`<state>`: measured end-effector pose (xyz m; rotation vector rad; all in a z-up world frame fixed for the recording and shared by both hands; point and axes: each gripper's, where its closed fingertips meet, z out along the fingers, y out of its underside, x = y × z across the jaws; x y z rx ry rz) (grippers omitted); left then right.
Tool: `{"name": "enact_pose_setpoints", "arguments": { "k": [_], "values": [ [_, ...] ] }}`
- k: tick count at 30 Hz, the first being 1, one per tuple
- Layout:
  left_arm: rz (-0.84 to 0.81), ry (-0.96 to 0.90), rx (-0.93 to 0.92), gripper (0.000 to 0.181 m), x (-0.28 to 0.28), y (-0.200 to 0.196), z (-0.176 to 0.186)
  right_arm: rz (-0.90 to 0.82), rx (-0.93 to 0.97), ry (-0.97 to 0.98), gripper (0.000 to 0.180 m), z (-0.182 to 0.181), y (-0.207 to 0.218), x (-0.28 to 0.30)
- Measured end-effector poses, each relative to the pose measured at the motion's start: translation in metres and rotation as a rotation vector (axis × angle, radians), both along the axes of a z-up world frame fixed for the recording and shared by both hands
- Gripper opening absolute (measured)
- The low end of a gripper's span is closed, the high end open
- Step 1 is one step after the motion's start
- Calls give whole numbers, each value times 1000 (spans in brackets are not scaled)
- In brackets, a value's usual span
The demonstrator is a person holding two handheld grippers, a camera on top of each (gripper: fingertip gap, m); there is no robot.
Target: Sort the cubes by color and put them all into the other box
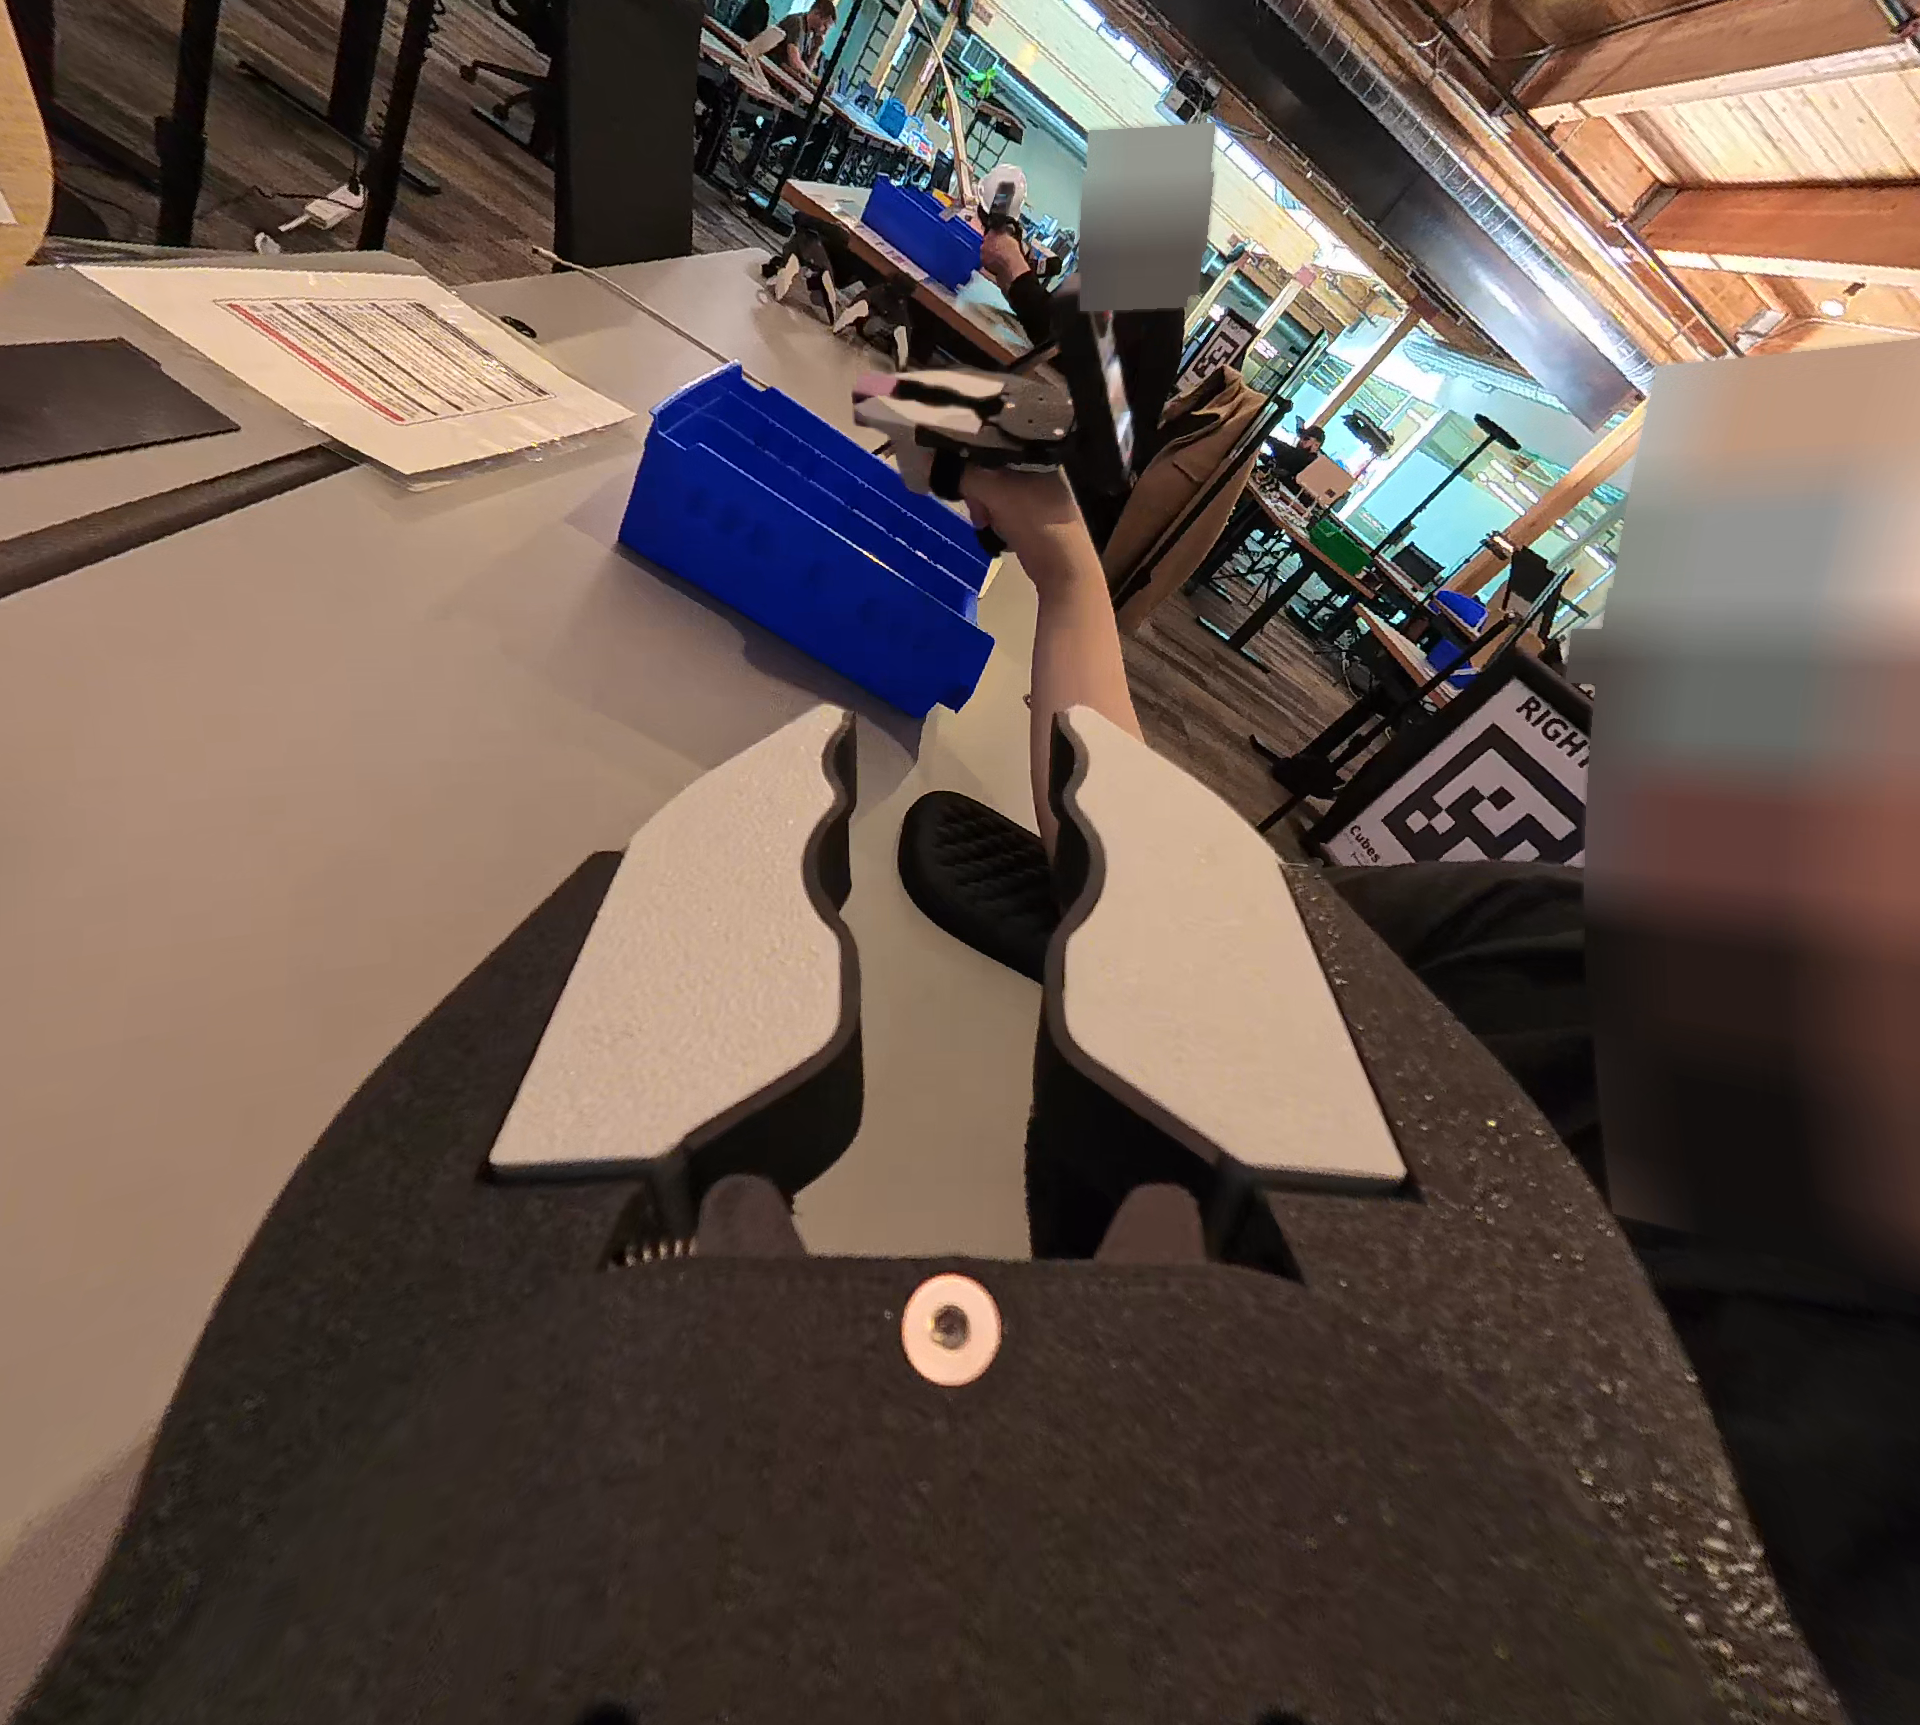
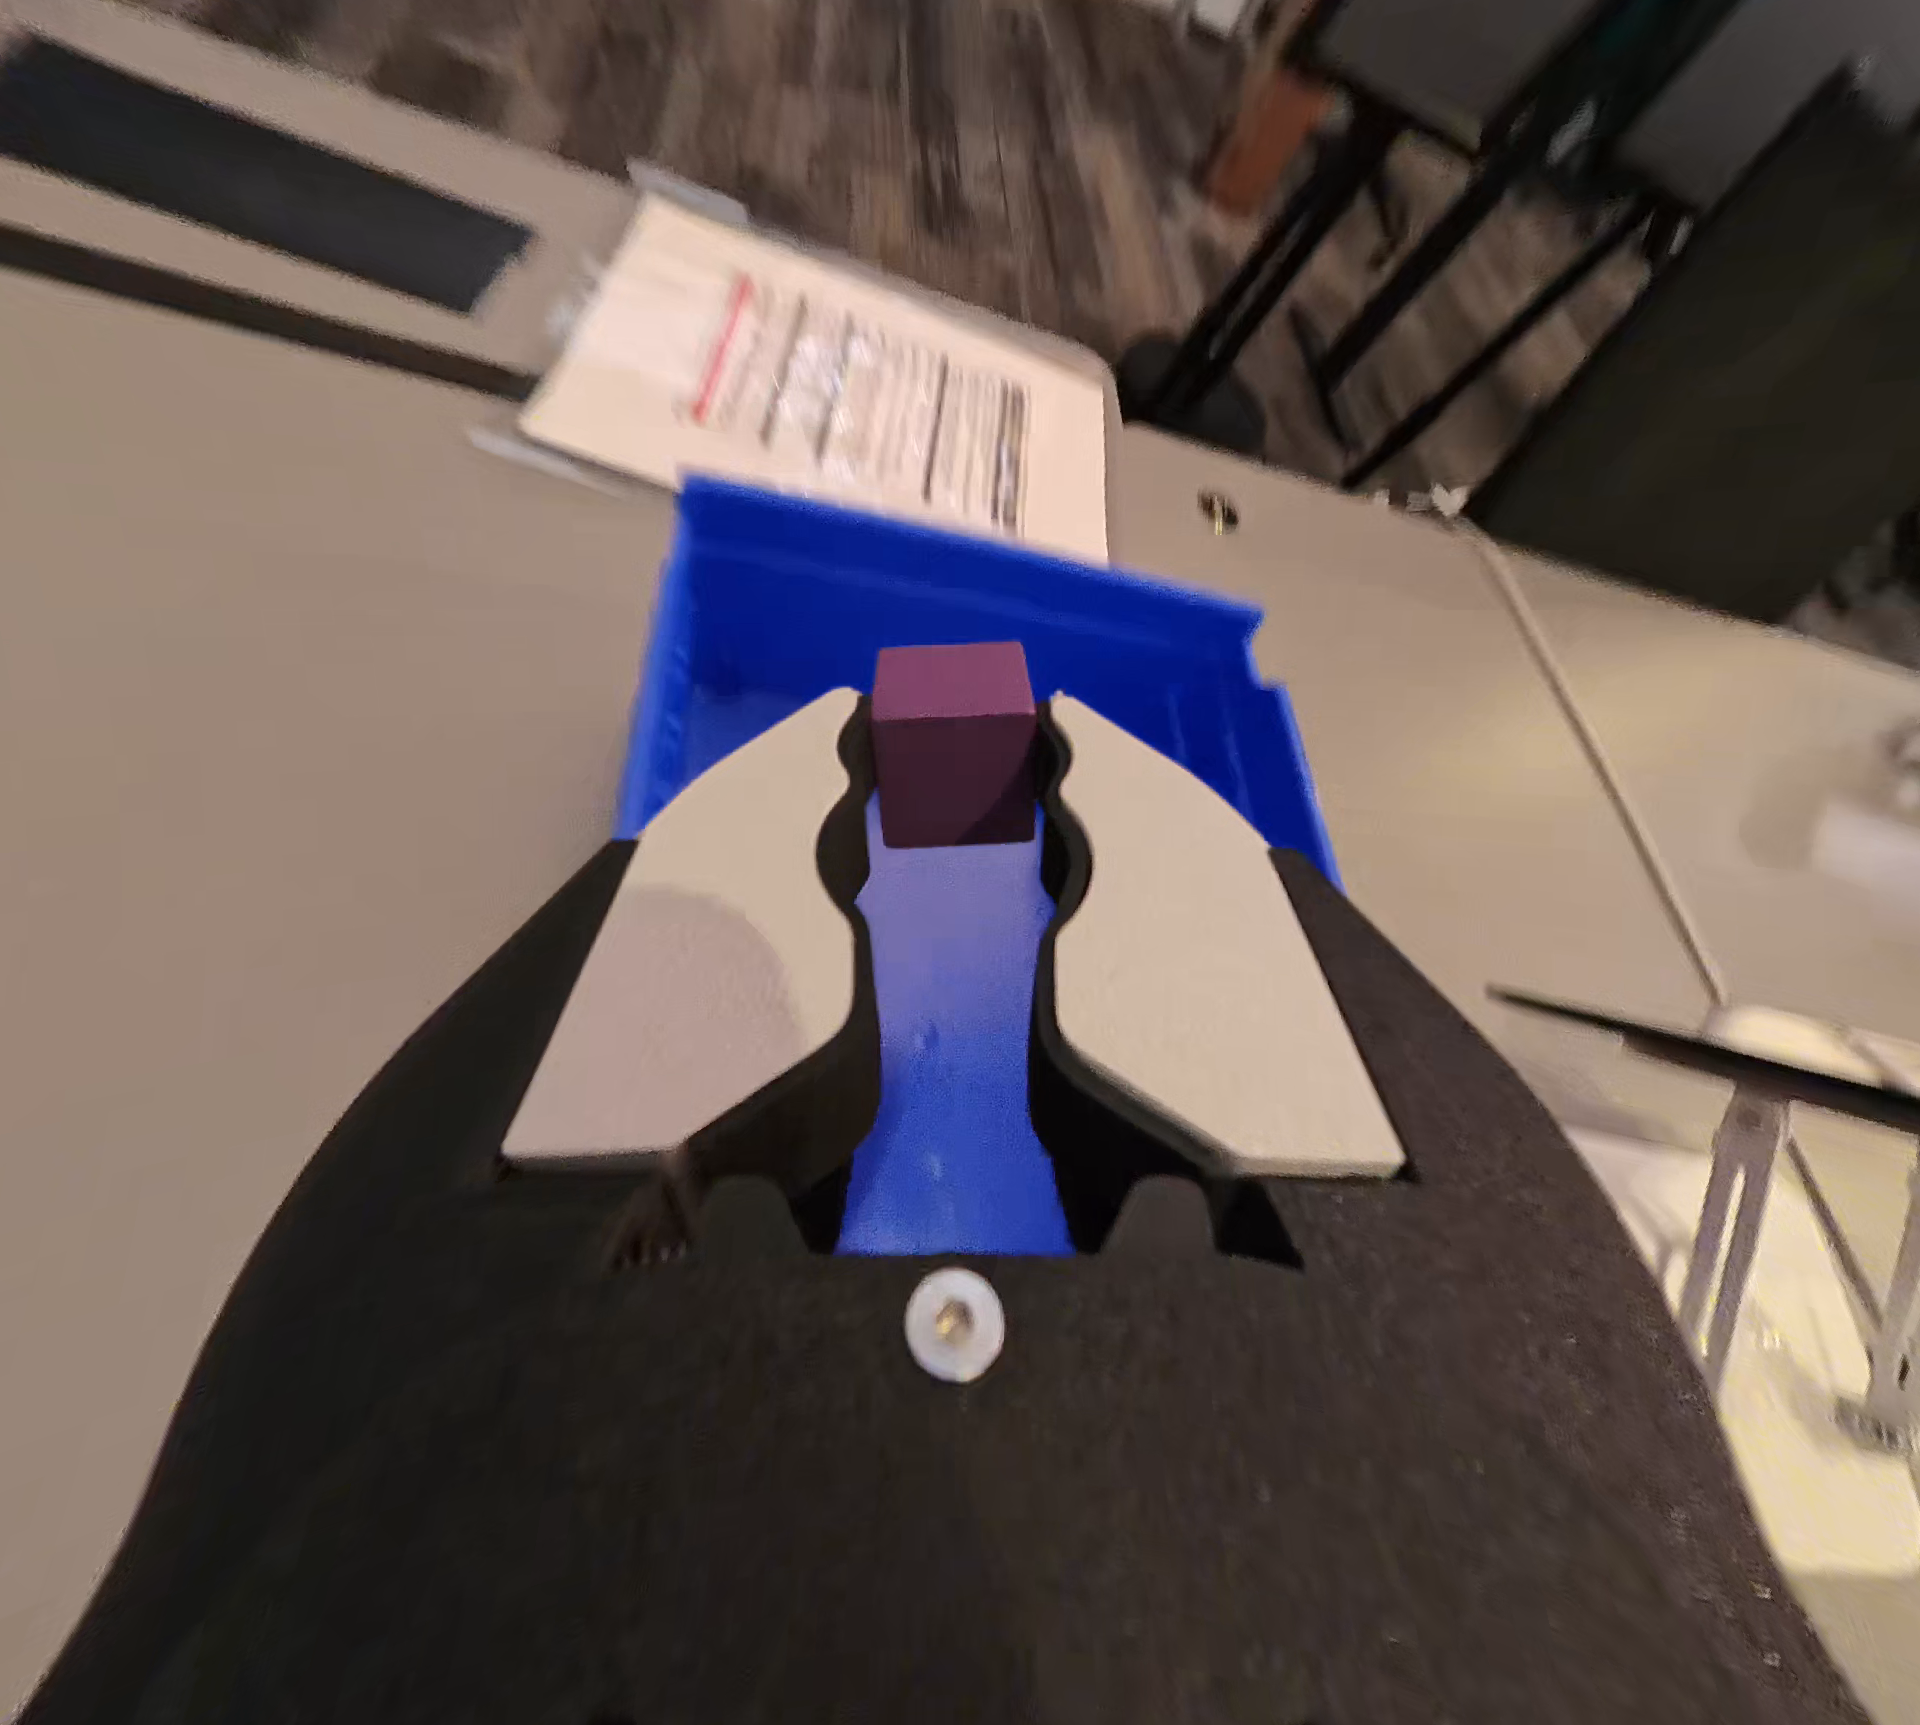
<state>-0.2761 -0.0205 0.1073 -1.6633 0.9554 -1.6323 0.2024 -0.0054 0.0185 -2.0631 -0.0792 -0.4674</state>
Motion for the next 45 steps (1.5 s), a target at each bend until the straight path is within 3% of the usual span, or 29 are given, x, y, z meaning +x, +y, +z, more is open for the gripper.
{"name": "enact_pose_setpoints", "arguments": {
  "k": [7,14,18,21,26,31,35,40,45],
  "values": [
    [-27,33,1,34,8,-6,-6,-99,-282,151,29,-87,-22,39],
    [-39,49,6,34,11,-9,-9,-161,-292,163,36,-92,-24,51],
    [-33,43,3,34,10,-8,-8,-147,-212,143,42,-67,-19,45],
    [-20,42,10,34,7,-7,-6,-76,-62,91,46,-21,-6,23],
    [38,38,56,34,0,-5,3,93,253,-21,54,78,17,-57],
    [229,73,162,31,-19,9,14,260,393,-131,63,128,30,-167],
    [440,148,252,36,-44,22,22,373,449,-184,63,138,33,-246],
    [588,278,330,41,-90,18,28,526,420,-219,62,121,38,-317],
    [868,655,247,43,-207,34,-5,600,334,-298,62,97,44,-348]
  ]
}}
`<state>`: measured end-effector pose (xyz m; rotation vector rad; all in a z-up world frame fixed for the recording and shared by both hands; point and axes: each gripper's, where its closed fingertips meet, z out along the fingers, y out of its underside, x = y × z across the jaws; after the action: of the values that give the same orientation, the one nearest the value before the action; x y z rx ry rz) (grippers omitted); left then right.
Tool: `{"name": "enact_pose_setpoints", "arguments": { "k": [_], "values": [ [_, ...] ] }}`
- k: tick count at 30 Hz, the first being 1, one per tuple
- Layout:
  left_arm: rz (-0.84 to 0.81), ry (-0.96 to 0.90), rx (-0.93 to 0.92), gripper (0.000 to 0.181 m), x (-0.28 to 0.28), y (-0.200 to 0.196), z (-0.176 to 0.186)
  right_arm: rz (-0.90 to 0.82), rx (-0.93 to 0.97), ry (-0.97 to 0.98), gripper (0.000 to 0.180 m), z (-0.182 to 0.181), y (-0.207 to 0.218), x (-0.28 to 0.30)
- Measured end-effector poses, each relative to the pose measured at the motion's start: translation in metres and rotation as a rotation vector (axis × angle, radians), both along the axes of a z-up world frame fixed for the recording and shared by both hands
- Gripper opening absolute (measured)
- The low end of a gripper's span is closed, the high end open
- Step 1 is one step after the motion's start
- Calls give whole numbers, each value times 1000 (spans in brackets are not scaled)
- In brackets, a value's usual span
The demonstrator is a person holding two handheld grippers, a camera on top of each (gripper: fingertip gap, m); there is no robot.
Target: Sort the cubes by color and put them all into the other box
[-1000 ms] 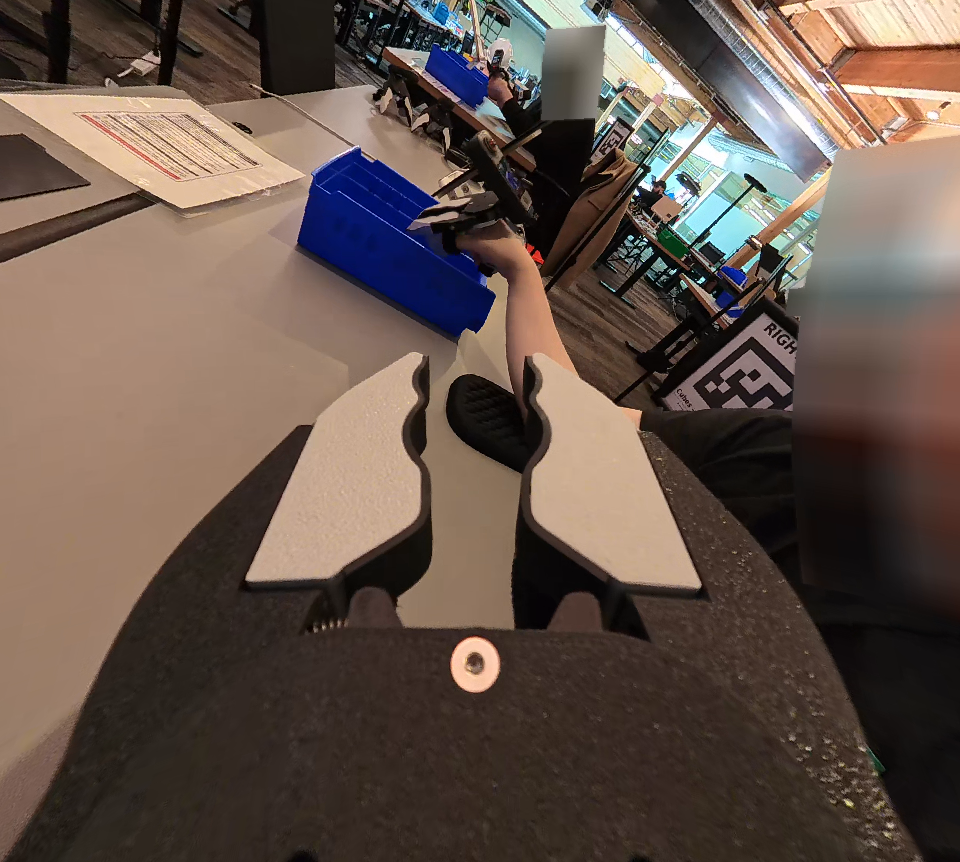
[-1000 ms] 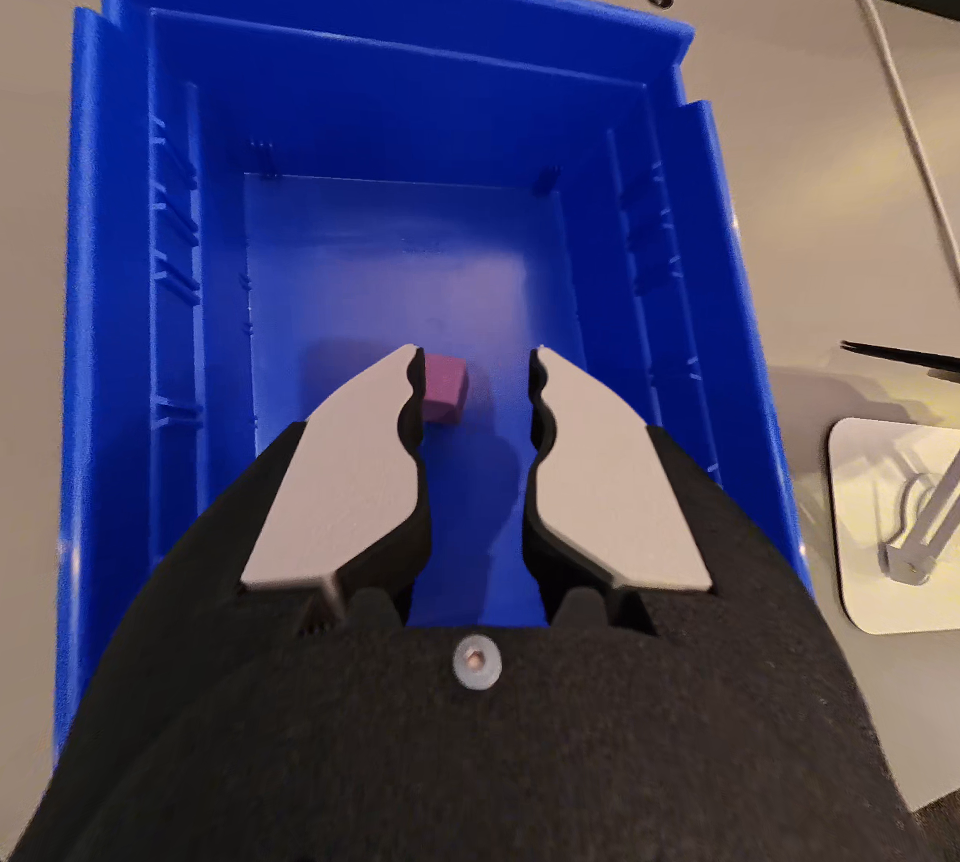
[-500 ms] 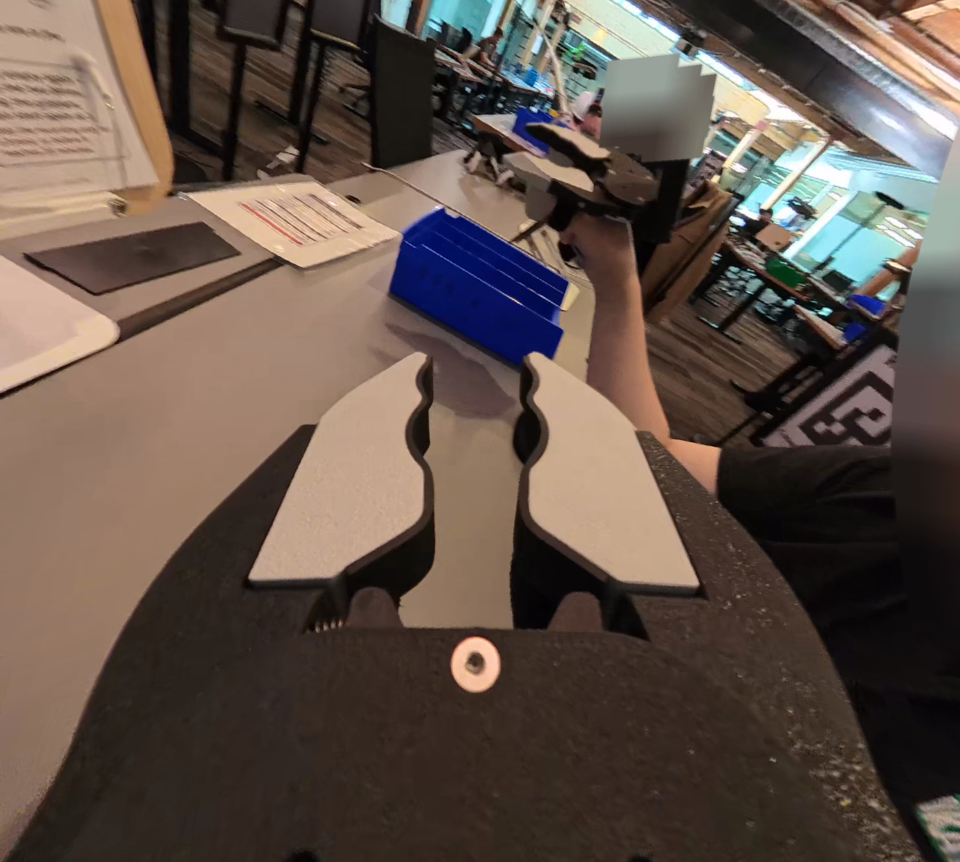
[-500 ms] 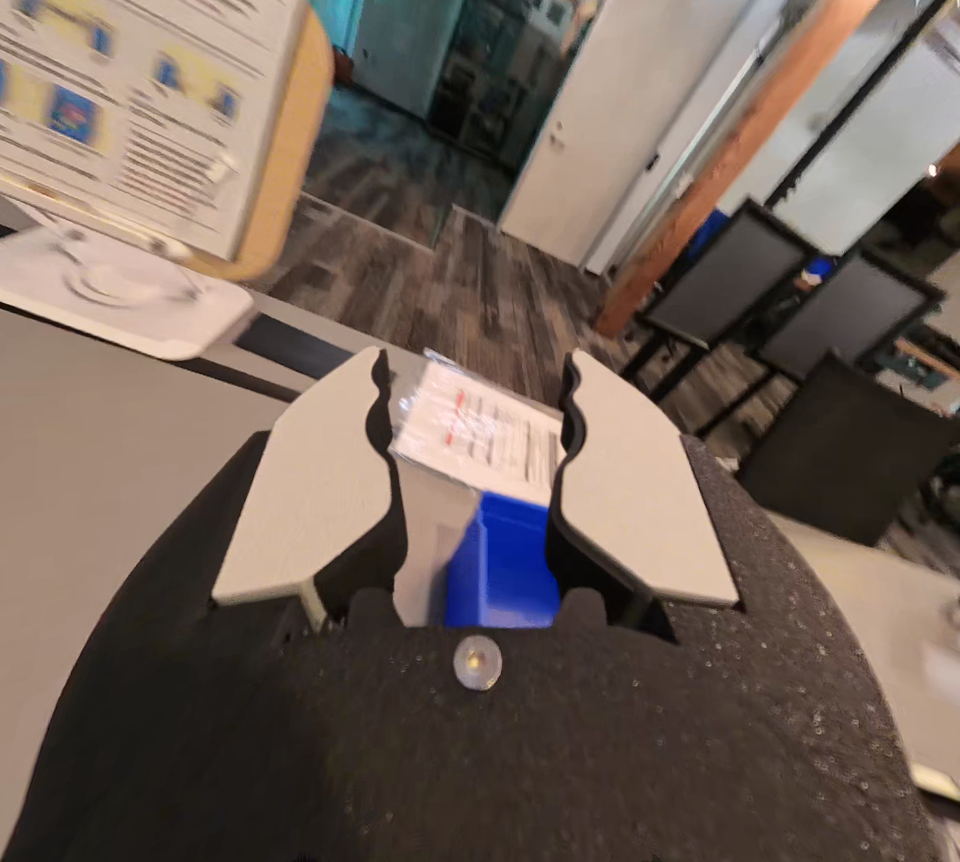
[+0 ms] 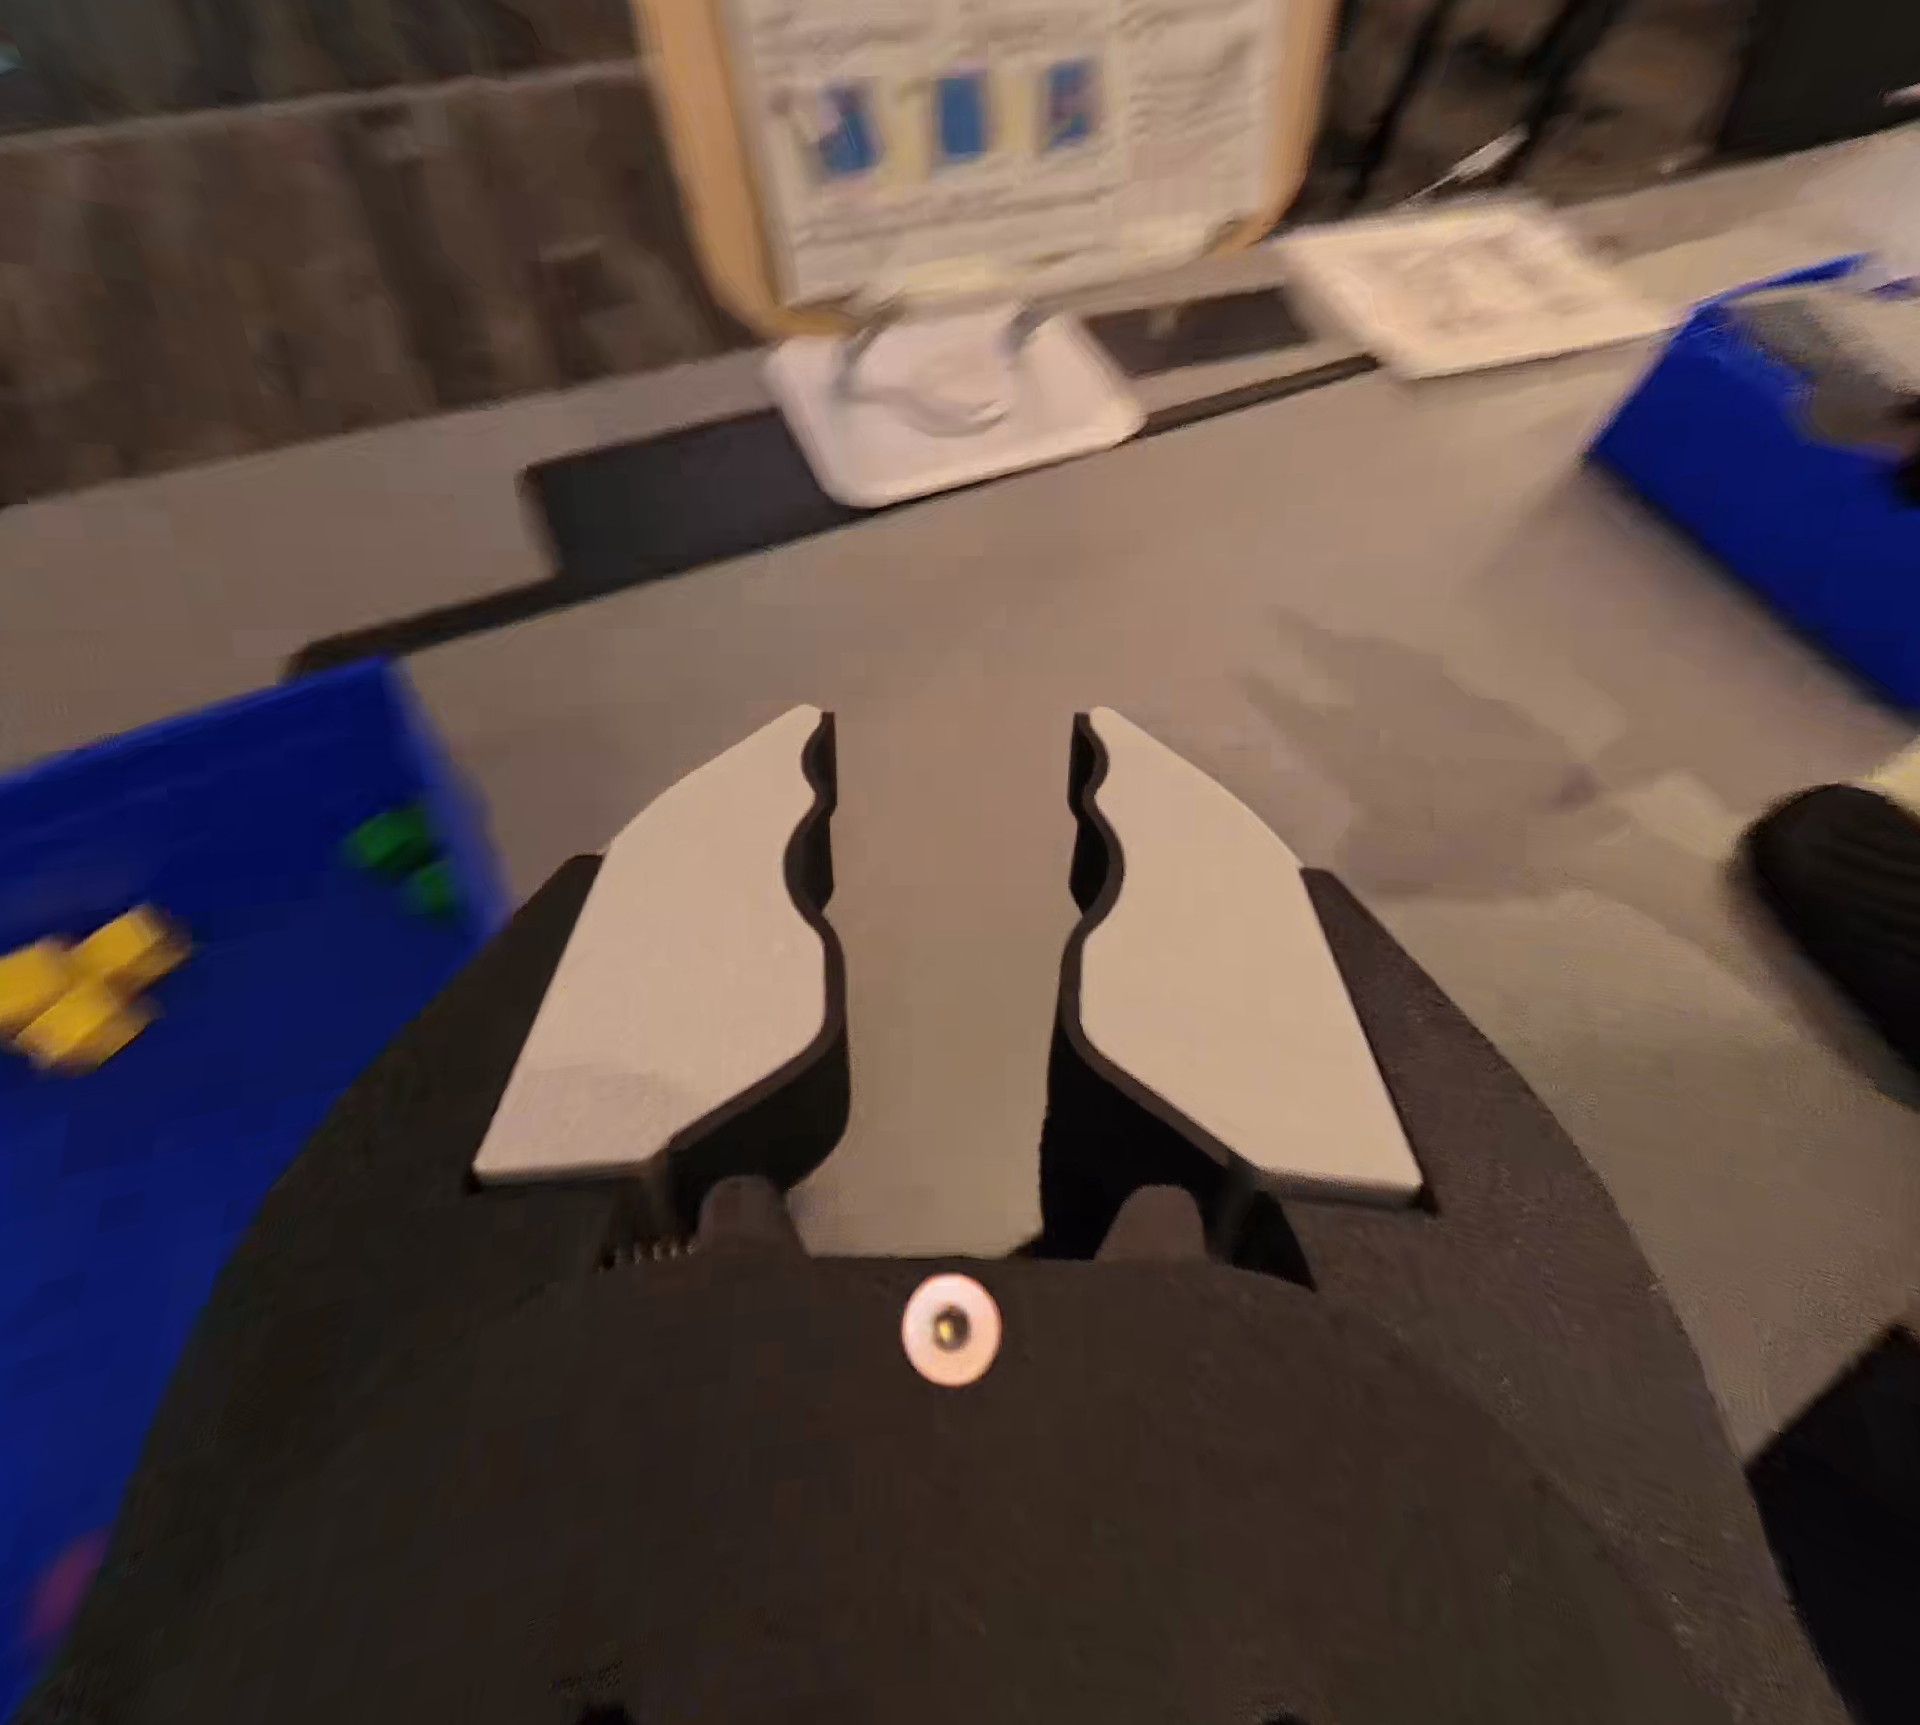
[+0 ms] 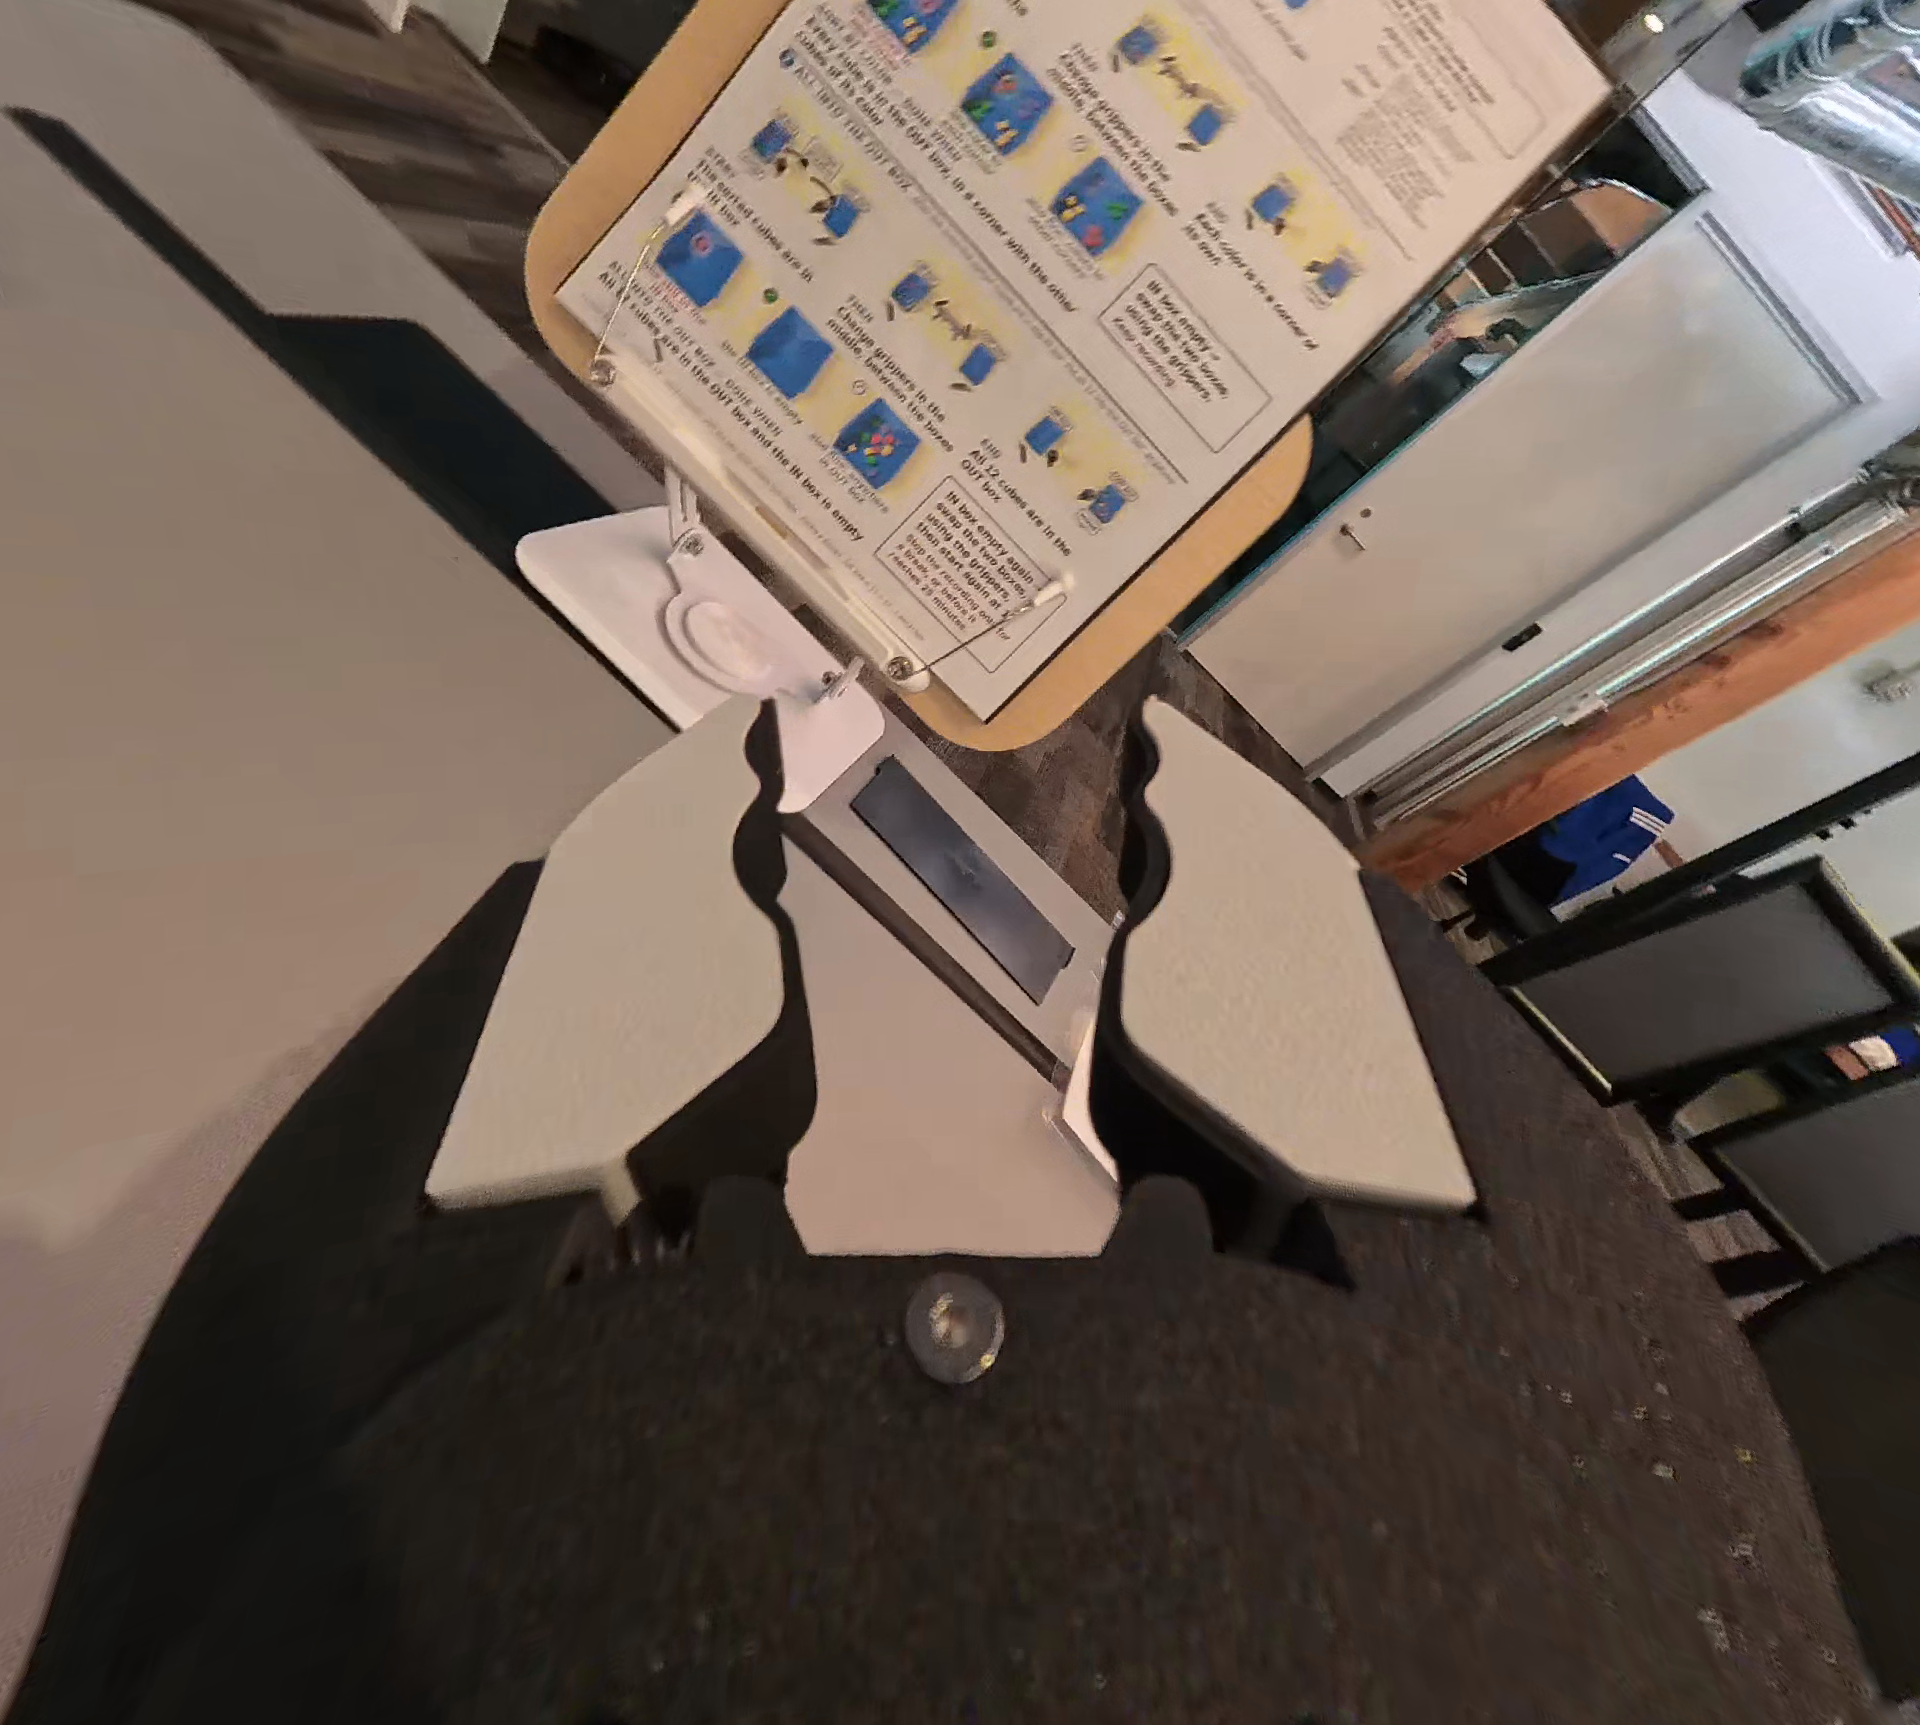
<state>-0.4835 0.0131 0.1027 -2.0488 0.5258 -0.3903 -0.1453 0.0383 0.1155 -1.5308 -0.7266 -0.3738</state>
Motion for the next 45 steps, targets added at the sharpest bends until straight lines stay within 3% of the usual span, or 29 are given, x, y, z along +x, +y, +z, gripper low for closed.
{"name": "enact_pose_setpoints", "arguments": {
  "k": [5,10,16,21,24,34,45],
  "values": [
    [279,295,-229,36,-160,-13,-53,23,-37,1,61,-7,4,-3],
    [361,344,-509,34,-235,-40,-109,9,-66,13,61,-11,10,7],
    [439,490,-732,36,-261,-42,-167,-7,-95,-4,61,-19,10,16],
    [497,626,-764,41,-276,-28,-190,-8,-115,0,61,-22,9,22],
    [520,616,-804,42,-280,-28,-203,-10,-117,-1,61,-22,8,24],
    [614,604,-825,38,-295,-22,-225,7,-145,-27,61,-28,7,21],
    [569,563,-866,41,-277,-23,-228,11,-164,-46,60,-33,9,20]
  ]
}}
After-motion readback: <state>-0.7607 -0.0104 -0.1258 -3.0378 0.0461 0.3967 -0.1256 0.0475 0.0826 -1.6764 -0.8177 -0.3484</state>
